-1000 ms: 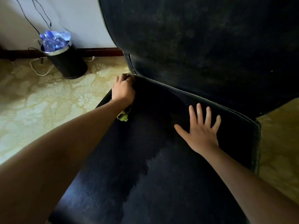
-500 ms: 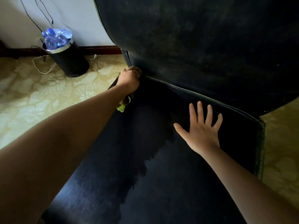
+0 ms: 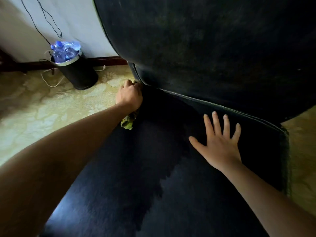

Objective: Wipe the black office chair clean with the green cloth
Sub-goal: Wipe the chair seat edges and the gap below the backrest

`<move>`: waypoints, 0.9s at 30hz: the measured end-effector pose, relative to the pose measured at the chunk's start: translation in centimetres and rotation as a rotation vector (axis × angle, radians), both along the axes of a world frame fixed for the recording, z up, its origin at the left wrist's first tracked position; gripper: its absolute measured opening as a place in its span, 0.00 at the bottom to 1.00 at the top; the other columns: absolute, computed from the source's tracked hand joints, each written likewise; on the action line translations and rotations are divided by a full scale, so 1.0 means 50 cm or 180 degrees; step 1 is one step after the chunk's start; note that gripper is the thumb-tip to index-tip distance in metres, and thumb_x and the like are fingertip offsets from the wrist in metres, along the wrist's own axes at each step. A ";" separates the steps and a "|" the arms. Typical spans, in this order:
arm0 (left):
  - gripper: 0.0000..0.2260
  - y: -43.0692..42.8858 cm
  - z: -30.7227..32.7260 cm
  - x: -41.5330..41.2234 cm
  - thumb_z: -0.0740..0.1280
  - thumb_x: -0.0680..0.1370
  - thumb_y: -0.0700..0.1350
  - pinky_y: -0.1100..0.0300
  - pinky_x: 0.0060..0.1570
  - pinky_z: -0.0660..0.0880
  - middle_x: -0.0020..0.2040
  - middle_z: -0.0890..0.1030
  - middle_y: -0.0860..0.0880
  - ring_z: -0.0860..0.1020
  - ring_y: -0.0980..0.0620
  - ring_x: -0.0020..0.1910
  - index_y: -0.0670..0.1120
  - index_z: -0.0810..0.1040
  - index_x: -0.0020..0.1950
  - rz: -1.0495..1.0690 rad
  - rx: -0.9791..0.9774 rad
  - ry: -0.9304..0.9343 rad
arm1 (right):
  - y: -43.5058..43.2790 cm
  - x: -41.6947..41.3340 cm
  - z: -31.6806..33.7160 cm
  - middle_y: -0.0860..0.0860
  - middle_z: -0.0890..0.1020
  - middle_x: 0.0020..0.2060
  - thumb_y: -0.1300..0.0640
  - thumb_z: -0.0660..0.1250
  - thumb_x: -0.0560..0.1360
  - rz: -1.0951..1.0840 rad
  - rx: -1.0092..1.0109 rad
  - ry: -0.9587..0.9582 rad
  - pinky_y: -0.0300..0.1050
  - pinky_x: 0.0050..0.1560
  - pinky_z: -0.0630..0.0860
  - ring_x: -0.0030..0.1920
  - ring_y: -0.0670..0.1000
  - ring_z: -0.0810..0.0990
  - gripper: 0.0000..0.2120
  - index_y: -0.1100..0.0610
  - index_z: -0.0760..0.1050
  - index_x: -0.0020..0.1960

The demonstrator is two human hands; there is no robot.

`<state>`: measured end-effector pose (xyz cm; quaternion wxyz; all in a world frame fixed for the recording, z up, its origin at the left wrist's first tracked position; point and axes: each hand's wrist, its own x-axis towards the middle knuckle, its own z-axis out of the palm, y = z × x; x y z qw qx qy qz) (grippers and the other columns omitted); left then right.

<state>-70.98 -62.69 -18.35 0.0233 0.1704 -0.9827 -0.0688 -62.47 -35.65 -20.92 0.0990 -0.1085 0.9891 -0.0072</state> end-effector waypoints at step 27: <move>0.22 0.092 -0.001 0.018 0.58 0.76 0.41 0.50 0.56 0.69 0.68 0.67 0.46 0.64 0.41 0.64 0.52 0.66 0.71 -0.0519 0.0005 -0.0085 | -0.001 0.002 -0.009 0.52 0.38 0.76 0.31 0.23 0.61 0.0014 -0.0034 0.0136 0.62 0.70 0.36 0.75 0.57 0.37 0.46 0.50 0.34 0.76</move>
